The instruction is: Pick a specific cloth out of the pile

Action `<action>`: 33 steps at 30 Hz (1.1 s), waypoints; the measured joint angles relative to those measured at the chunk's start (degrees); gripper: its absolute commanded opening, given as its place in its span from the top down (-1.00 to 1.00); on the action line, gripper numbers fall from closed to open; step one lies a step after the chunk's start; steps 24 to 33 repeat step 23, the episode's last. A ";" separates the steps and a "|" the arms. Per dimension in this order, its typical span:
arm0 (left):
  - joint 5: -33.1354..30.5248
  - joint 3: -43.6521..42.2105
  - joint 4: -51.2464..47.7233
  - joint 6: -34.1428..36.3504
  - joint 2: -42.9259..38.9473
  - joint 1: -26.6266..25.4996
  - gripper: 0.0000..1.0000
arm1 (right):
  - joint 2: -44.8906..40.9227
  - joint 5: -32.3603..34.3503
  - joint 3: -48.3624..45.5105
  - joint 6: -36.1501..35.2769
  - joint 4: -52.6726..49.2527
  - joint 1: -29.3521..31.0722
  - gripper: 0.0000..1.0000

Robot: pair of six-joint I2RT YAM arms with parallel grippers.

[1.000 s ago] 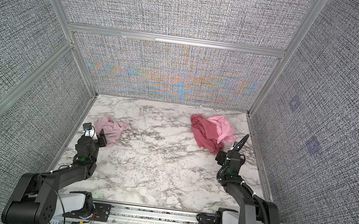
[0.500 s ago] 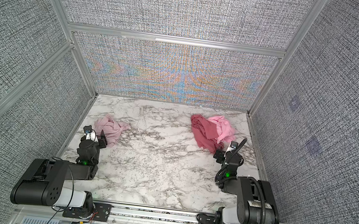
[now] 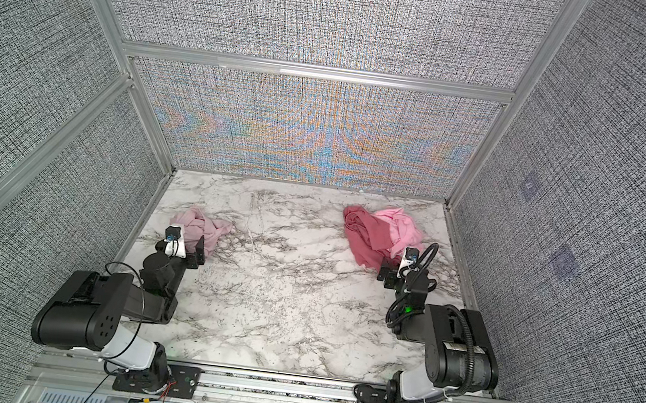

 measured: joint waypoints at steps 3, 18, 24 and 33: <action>0.26 -0.07 0.04 -0.02 0.26 0.00 -0.97 | 0.02 -0.04 0.42 -0.11 -0.76 -0.07 -0.99; 0.61 -0.11 1.22 -0.02 0.33 0.00 -0.97 | 0.02 0.44 0.72 0.11 -1.55 -0.11 -0.99; 1.18 0.13 1.33 -0.02 0.50 0.00 -0.97 | 0.02 0.44 0.72 0.11 -1.55 -0.11 -0.99; 1.18 0.13 1.33 -0.02 0.50 0.00 -0.97 | 0.02 0.44 0.72 0.11 -1.55 -0.11 -0.99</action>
